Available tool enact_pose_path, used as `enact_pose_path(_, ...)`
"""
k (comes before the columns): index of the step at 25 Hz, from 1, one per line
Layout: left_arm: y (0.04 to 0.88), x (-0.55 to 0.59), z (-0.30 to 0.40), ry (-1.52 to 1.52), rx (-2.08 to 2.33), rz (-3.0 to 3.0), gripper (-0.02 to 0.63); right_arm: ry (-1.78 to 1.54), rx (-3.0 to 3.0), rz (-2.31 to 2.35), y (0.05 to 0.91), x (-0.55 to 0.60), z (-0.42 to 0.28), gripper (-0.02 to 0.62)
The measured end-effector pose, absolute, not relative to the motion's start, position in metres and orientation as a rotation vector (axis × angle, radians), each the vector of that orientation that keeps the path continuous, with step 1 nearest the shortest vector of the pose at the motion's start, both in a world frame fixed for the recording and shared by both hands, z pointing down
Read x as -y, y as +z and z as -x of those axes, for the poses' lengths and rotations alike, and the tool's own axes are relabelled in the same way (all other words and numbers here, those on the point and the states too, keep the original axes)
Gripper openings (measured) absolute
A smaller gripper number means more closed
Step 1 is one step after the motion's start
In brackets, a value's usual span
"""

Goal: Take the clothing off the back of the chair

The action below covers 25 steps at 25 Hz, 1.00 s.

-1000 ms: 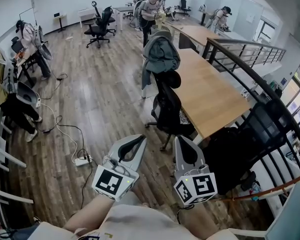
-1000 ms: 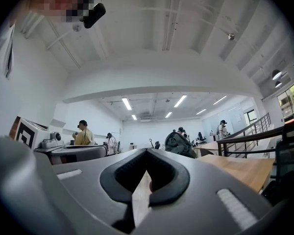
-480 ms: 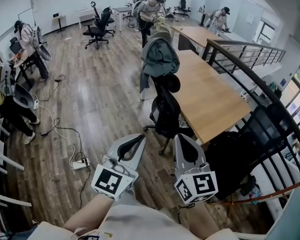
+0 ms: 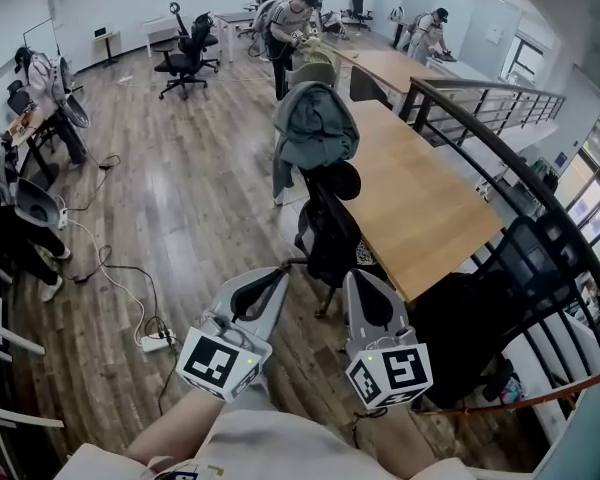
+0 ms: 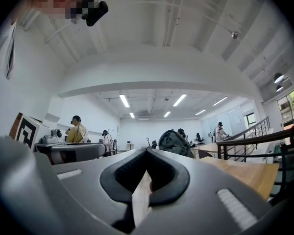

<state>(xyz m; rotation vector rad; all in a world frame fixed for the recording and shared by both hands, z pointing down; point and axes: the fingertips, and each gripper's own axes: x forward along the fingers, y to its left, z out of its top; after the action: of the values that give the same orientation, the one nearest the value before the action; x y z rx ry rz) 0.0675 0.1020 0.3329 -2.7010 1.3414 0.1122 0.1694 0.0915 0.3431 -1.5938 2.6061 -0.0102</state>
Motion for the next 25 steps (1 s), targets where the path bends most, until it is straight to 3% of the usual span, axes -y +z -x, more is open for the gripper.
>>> enact_pose_path(25, 0.325, 0.172, 0.044, 0.114, -1.249, 2.799, 0.0, 0.001, -2.582, 1.71, 0.334, 0.175, -0.059, 0.0)
